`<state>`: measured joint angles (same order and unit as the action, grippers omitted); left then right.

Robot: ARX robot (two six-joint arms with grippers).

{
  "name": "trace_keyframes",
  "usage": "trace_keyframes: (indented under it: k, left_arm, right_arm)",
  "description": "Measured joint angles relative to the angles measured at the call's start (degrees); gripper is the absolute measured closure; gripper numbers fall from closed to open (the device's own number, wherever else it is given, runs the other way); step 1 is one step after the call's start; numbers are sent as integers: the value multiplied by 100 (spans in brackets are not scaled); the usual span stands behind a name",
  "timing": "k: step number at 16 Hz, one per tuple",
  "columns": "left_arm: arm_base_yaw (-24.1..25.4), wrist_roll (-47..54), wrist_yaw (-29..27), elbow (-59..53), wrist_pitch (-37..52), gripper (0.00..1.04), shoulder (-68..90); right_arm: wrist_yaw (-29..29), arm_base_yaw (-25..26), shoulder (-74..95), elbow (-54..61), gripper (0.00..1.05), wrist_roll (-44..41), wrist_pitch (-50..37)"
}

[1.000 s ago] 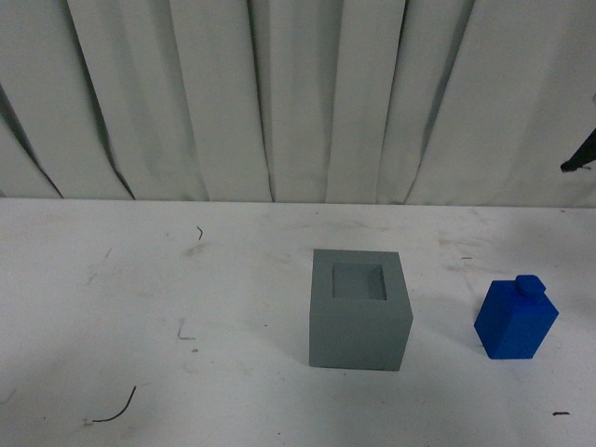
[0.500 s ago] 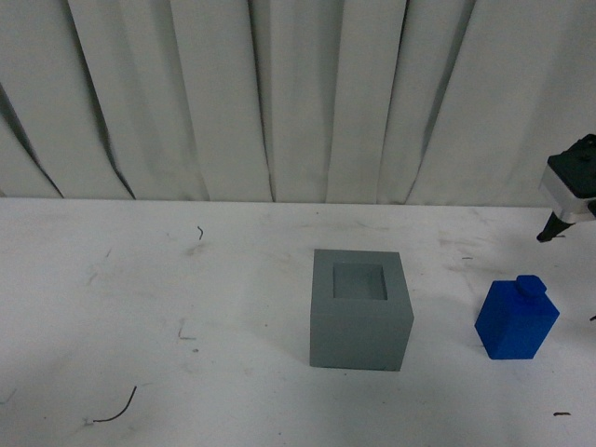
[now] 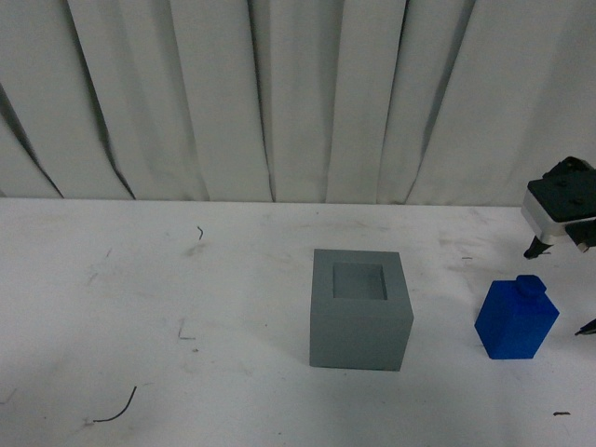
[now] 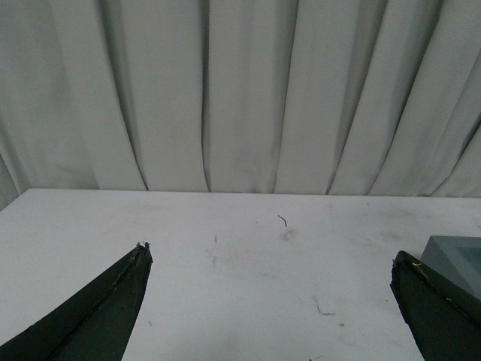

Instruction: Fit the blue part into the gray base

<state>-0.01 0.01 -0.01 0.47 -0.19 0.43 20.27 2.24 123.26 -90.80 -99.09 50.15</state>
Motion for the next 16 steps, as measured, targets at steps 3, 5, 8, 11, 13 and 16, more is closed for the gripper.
trace_keyframes:
  k: [3, 5, 8, 11, 13, 16]
  left_arm:
    - [0, 0, 0, 0, 2, 7, 0]
    - [0, 0, 0, 0, 0, 7, 0]
    - [0, 0, 0, 0, 2, 7, 0]
    - [0, 0, 0, 0, 0, 7, 0]
    - [0, 0, 0, 0, 0, 7, 0]
    - [0, 0, 0, 0, 0, 7, 0]
  right_arm:
    - [-33, -260, 339, 205, 6, 28, -363]
    - [-37, -260, 378, 208, 6, 52, -413]
    - [-109, -262, 422, 208, 12, 96, -507]
    - [-146, -260, 424, 208, 38, 114, -599]
    - [-125, -254, 428, 208, 52, 133, -612]
    - [-103, -221, 426, 208, 57, 157, -625]
